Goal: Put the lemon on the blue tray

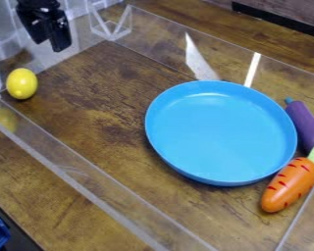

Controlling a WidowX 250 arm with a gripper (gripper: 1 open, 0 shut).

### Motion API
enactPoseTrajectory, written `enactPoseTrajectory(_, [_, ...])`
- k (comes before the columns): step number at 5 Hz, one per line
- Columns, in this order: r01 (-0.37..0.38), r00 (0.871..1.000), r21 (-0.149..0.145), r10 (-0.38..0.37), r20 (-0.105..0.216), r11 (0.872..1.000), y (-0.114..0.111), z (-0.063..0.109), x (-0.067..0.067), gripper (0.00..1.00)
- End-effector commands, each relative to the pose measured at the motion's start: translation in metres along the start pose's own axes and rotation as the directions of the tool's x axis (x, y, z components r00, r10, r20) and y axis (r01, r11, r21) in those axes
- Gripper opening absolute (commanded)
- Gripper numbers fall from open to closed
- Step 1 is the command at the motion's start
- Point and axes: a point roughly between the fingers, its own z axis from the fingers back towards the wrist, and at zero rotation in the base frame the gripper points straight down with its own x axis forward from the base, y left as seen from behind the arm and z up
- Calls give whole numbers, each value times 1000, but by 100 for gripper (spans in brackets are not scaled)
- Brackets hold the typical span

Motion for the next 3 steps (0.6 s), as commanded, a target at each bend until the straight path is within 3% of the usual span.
enactPoseTrajectory(1, [27,999,48,-29,41,998,22,17,-3,100])
enactPoseTrajectory(3, [69,997,54,-70,14,996,26,0,-28,100])
